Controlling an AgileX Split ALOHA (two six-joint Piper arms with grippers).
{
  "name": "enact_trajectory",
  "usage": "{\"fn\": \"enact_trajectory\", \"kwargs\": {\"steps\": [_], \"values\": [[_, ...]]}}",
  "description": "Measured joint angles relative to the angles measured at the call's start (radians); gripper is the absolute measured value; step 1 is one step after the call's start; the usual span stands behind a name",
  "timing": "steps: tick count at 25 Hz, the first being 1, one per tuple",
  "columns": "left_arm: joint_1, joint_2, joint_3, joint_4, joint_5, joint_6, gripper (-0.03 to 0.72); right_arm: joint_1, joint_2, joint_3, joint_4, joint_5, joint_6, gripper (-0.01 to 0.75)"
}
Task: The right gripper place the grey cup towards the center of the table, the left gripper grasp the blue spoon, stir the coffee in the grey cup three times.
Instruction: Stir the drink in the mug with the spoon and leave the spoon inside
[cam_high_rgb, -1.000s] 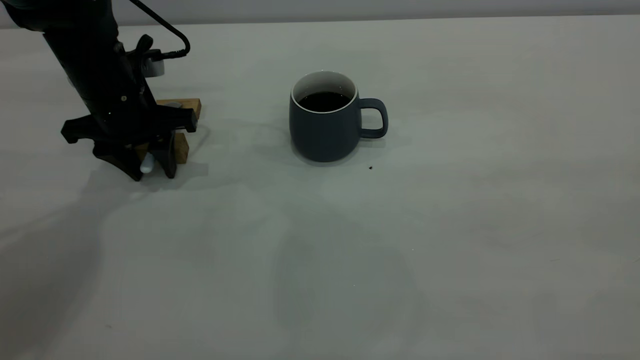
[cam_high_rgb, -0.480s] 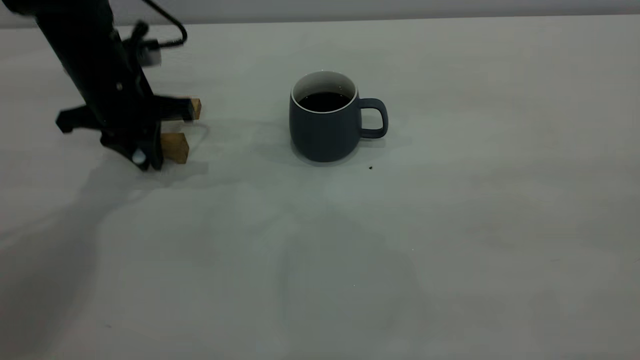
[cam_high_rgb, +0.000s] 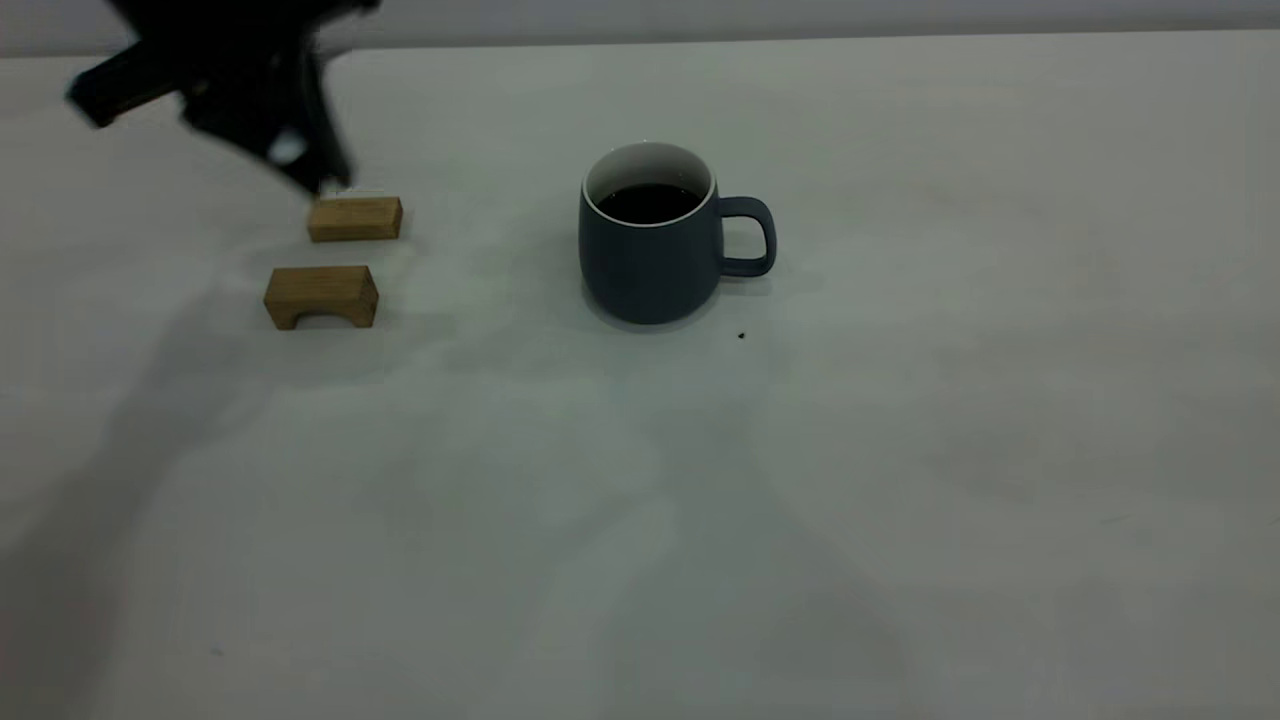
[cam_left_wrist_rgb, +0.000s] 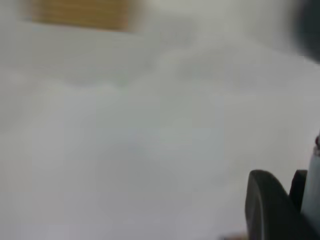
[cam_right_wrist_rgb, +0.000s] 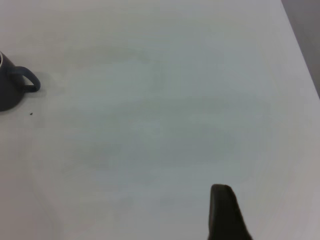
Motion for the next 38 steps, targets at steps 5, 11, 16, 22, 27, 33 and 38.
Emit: {"fn": "enact_trajectory", "kwargs": {"steps": [5, 11, 16, 22, 27, 33, 38], "values": [[-0.057, -0.003, 0.000, -0.348, 0.029, 0.205, 0.131, 0.000, 0.000, 0.000, 0.000, 0.000, 0.000, 0.489], [-0.071, -0.003, 0.001, -0.629, 0.059, 0.227, 0.131, 0.000, 0.000, 0.000, 0.000, 0.000, 0.000, 0.489], [-0.071, -0.003, 0.001, -0.821, 0.087, 0.110, 0.131, 0.000, 0.000, 0.000, 0.000, 0.000, 0.000, 0.489], [-0.069, -0.003, 0.001, -0.865, 0.138, -0.249, 0.131, 0.000, 0.000, 0.000, 0.000, 0.000, 0.000, 0.489], [-0.069, -0.003, 0.001, -0.866, 0.103, -0.537, 0.131, 0.000, 0.000, 0.000, 0.000, 0.000, 0.000, 0.489], [-0.071, -0.003, 0.001, -0.872, 0.012, -0.839, 0.131, 0.000, 0.000, 0.000, 0.000, 0.000, 0.000, 0.489], [-0.093, 0.002, 0.001, -0.902, -0.055, -0.923, 0.131, 0.000, 0.000, 0.000, 0.000, 0.000, 0.000, 0.489]]}}
